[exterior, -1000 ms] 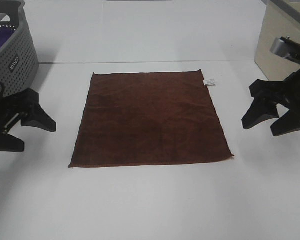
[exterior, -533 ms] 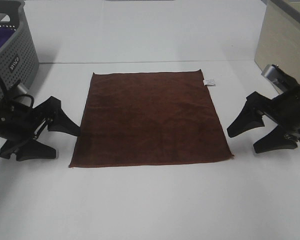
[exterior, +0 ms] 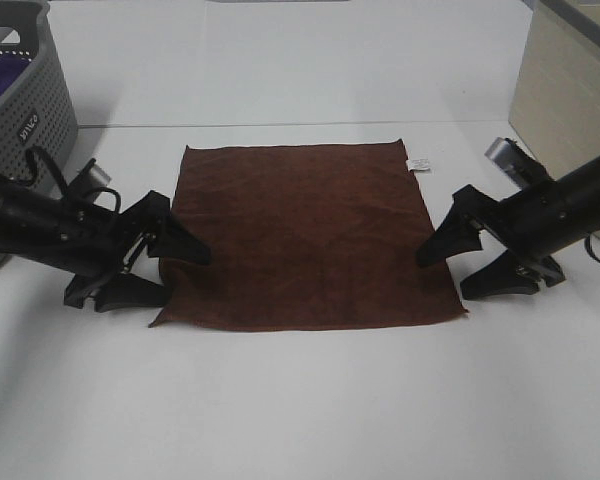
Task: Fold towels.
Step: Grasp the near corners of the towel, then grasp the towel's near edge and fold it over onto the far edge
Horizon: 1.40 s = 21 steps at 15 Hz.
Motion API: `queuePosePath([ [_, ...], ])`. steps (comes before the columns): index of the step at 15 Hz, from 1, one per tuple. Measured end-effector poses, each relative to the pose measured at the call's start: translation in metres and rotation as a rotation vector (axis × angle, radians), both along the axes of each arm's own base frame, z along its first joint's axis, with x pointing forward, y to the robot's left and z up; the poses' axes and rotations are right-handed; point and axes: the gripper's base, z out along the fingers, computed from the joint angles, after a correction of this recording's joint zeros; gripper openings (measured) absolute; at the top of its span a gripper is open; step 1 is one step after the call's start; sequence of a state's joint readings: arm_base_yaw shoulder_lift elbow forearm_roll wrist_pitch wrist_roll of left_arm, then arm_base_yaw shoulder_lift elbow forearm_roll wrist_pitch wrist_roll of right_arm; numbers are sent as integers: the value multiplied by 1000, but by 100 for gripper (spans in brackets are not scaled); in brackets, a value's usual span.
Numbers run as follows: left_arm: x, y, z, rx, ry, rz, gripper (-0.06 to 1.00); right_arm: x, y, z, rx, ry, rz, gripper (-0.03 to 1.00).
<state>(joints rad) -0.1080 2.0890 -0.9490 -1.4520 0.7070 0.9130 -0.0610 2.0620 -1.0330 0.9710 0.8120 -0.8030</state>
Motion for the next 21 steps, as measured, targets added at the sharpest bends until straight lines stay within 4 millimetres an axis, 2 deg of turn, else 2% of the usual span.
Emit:
queuePosePath([
  [2, 8, -15, -3, -21, 5, -21, 74, 5, 23, -6, 24, 13, 55, 71],
  [3, 10, -19, -4, -21, 10, -22, 68, 6, 32, -9, 30, 21, 72, 65],
  [4, 9, -19, -6, -15, 23, -16, 59, 7, 37, -11, 27, 29, 74, 56],
  [7, 6, -16, -15, 41, 47, -39, 6, 7, 35, -17, -14, 64, 40, 20],
  [8, 5, -16, -16, 44, 63, -50, 1, 7, 34, -18, -28, 72, 39, 10],
  [9, 3, -17, -16, 41, 82, -63, 0, 6, 33, -19, -35, 84, 36, 1],
  [12, -7, -14, -5, 75, 89, -108, 0, 3, 31, -15, -62, 110, 53, 0],
  [15, -22, -12, 14, 75, 98, -110, 0, -4, 30, 6, -82, 140, 62, 0],
  [17, -38, -11, 14, 86, 138, -125, 0, -21, 30, 14, -77, 183, 58, 0],
  [20, -72, -7, 14, 81, 221, -130, 0, -63, 30, 4, -75, 323, 44, 0],
  [21, -75, -6, 14, 80, 230, -133, 0, -69, 31, 1, -76, 343, 48, 0],
])
